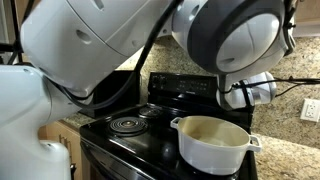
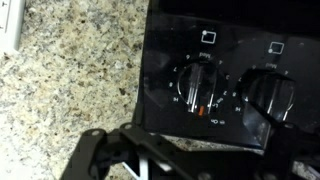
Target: Switch on the stove
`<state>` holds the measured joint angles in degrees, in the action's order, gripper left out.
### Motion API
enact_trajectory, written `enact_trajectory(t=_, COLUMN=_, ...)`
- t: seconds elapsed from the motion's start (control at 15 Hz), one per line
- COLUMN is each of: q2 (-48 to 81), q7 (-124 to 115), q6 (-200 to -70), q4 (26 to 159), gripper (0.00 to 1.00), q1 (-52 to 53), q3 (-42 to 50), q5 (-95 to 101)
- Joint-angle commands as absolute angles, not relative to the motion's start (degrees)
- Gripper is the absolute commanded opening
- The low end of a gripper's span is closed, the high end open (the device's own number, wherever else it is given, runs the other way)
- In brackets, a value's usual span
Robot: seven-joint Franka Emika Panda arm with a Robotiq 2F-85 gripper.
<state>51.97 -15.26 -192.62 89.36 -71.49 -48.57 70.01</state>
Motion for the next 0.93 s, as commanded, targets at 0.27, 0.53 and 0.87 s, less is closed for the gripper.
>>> enact_trajectory(t=0.27, q2=51.3, q7=-16.3, q6=-193.5, q4=89.9, gripper=1.0, q1=-70.2, q3=-47.3, q5=69.1)
enact_trajectory(t=0.53, q2=51.5, q7=-16.3, q6=-194.0, q4=89.4, gripper=1.0, q1=-69.5, q3=-46.9, q5=68.9)
enact_trajectory(t=0.87, q2=51.6, q7=-16.3, q6=-194.8, q4=89.2, gripper=1.0, q1=-69.2, q3=-46.6, q5=68.7)
